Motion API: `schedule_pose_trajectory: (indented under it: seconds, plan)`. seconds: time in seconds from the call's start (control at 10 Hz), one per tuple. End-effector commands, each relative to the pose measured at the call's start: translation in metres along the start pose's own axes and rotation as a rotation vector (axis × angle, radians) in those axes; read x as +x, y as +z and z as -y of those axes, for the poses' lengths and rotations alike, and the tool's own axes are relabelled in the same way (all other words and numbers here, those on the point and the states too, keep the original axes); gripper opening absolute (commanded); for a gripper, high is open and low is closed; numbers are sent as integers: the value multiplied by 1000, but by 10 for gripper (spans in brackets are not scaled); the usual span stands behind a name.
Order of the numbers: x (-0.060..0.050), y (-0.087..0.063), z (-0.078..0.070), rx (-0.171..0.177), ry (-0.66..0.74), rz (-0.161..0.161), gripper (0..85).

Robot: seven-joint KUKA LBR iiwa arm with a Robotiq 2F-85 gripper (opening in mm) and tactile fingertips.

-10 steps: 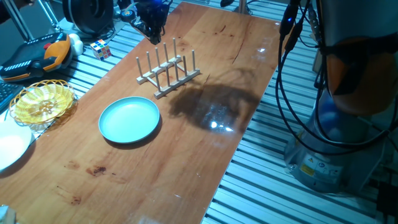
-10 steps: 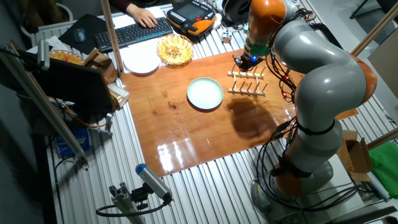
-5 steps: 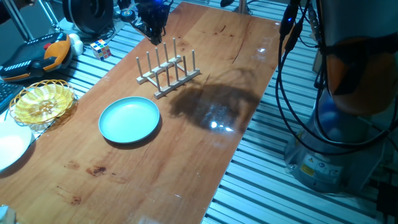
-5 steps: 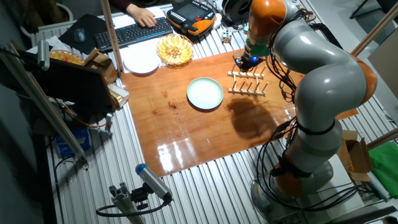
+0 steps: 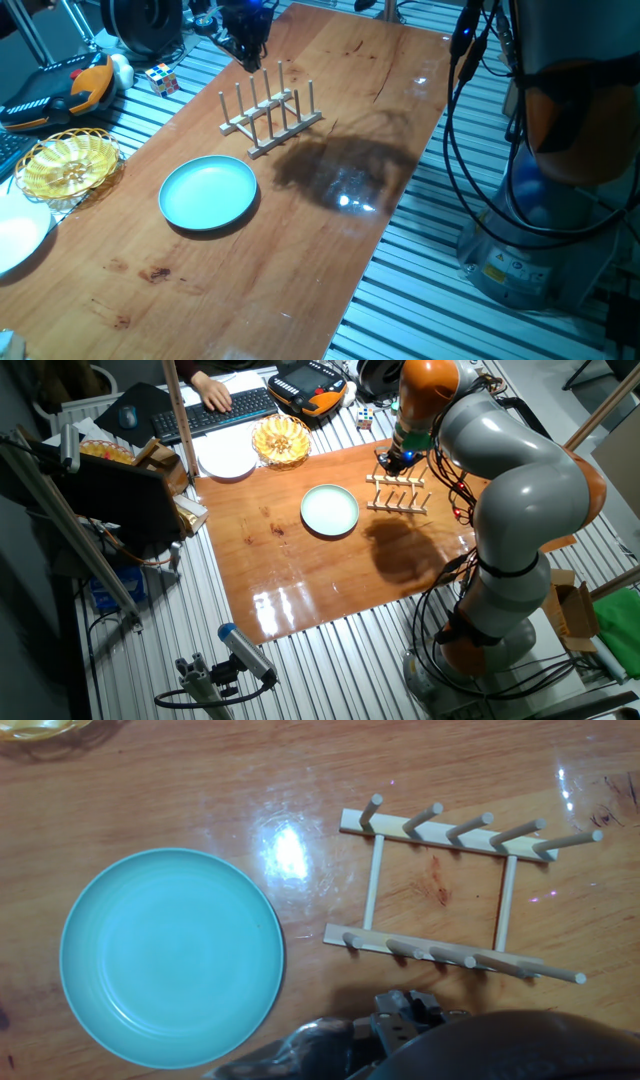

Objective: Take the dish off the dish rack

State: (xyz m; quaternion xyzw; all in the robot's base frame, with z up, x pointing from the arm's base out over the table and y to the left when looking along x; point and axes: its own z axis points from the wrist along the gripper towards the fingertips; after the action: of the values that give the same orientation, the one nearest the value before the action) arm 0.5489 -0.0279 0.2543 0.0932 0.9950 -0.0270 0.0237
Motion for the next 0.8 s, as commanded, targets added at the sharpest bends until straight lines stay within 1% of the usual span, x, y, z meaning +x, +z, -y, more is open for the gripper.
schedule_pose_trajectory:
  seconds: [0.0, 0.7]
  plan:
    - [0, 0, 0, 0, 0, 0, 7]
    - [2, -1, 0, 0, -6, -2, 7]
